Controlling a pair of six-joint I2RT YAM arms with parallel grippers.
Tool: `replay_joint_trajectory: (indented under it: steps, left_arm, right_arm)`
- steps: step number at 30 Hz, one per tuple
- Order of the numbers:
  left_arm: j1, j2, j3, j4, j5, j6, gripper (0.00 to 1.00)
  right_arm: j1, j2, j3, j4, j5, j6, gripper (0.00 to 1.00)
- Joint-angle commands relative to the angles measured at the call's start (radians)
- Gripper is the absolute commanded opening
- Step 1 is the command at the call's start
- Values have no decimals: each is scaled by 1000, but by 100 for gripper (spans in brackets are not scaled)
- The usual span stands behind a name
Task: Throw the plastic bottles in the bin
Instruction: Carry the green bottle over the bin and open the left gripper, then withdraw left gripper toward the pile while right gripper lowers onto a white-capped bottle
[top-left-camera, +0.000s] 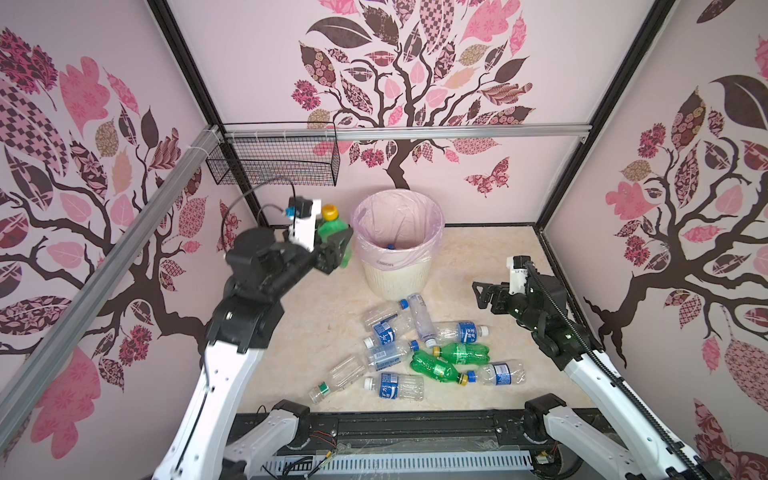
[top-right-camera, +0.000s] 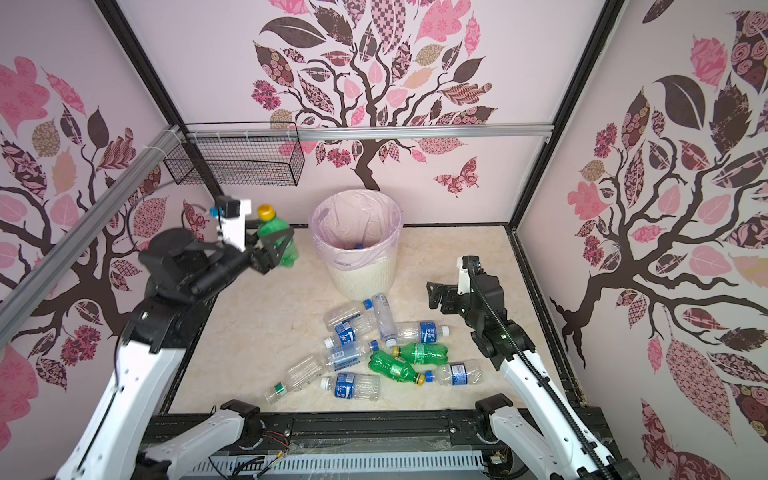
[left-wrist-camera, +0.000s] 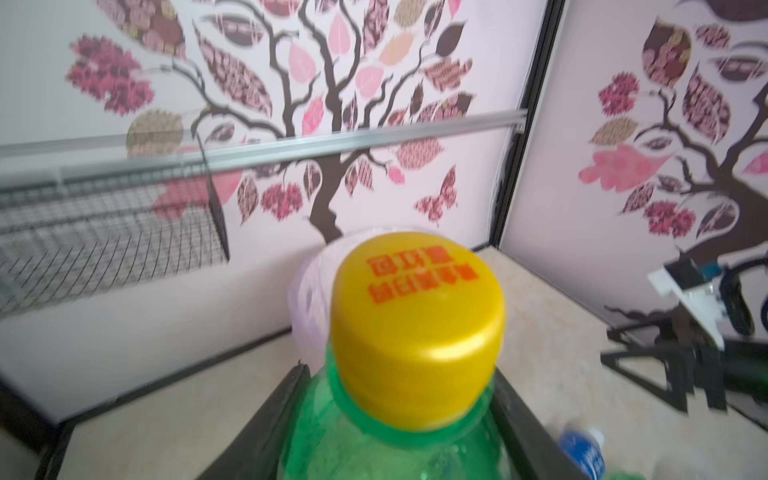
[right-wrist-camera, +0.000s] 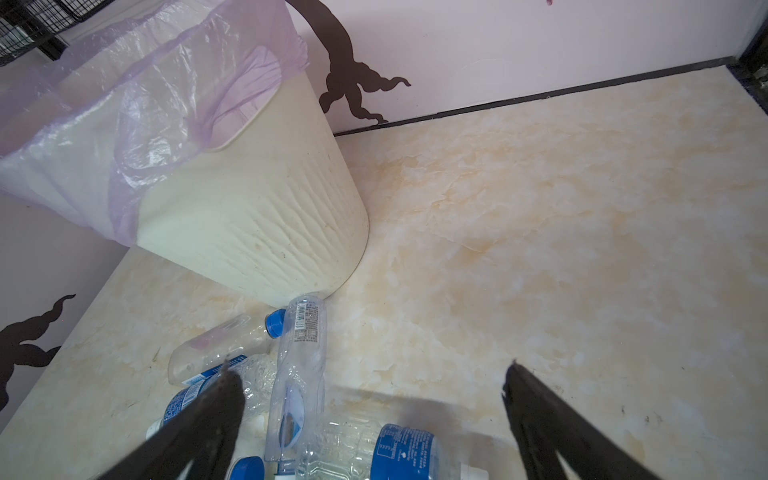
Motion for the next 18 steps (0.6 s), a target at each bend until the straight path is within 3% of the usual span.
replay_joint_trajectory:
  steps: [1, 4, 5, 11, 15, 18]
  left_arm:
    - [-66, 347, 354, -22, 100, -17, 83]
    - [-81, 599, 766, -369, 73, 38, 86]
    - [-82, 604, 782, -395, 60, 44, 97]
    - [-50, 226, 184, -28, 25, -4, 98]
    - [26, 51, 27, -104, 4, -23, 97]
    - [40, -67, -58, -212, -74, 39, 98]
  right_arm:
    - [-5, -27, 44, -20, -8, 24, 100]
    - [-5, -33, 55, -45, -18, 27, 100]
    - [-5, -36, 57, -54, -20, 24, 100]
    - [-5, -36, 54, -83, -9, -1, 100]
    - [-5, -16, 60, -92, -20, -3, 100]
    - [-5, 4, 72, -123, -15, 1, 100]
